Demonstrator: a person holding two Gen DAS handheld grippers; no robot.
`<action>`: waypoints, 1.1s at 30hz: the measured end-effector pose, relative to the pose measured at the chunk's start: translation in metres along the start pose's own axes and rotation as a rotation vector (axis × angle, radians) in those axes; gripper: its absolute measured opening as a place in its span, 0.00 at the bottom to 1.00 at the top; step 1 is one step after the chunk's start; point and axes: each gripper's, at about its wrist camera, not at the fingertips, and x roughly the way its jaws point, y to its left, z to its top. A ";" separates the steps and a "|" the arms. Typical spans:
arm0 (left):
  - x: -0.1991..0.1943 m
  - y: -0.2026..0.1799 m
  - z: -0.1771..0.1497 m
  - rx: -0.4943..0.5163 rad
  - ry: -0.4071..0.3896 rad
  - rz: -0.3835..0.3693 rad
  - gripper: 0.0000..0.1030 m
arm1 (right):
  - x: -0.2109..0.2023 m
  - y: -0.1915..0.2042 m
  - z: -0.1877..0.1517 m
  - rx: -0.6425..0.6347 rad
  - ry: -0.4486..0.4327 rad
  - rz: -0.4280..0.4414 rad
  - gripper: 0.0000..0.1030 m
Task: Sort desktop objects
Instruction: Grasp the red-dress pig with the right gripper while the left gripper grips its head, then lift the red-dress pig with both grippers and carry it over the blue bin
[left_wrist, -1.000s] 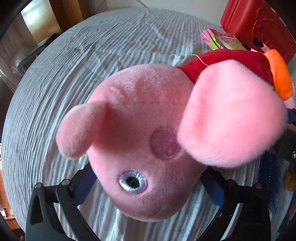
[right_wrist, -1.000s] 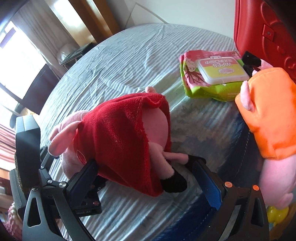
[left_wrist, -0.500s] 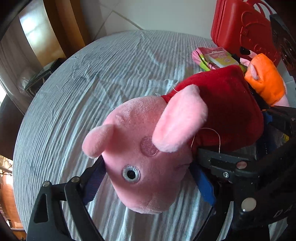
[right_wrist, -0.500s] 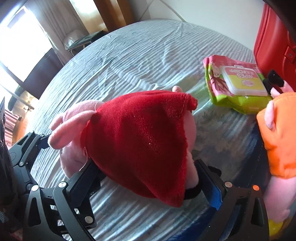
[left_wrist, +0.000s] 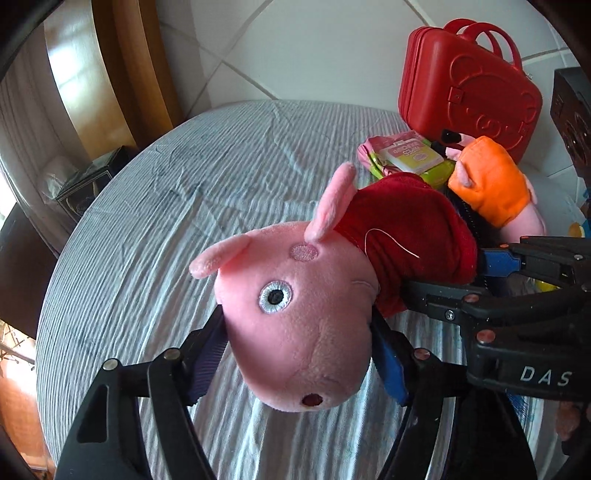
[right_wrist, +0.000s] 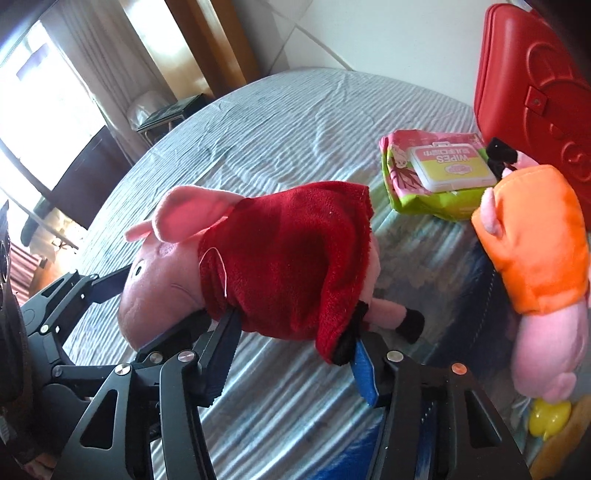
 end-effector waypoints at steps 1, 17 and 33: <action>-0.007 -0.001 0.000 0.006 -0.015 0.002 0.70 | -0.006 0.002 -0.001 -0.004 -0.010 -0.002 0.51; -0.076 -0.012 -0.010 0.063 -0.061 -0.066 0.68 | -0.100 0.021 -0.037 0.056 -0.089 0.007 0.44; -0.015 0.007 -0.055 0.087 0.119 -0.103 0.87 | -0.025 0.011 -0.067 0.165 0.086 0.036 0.96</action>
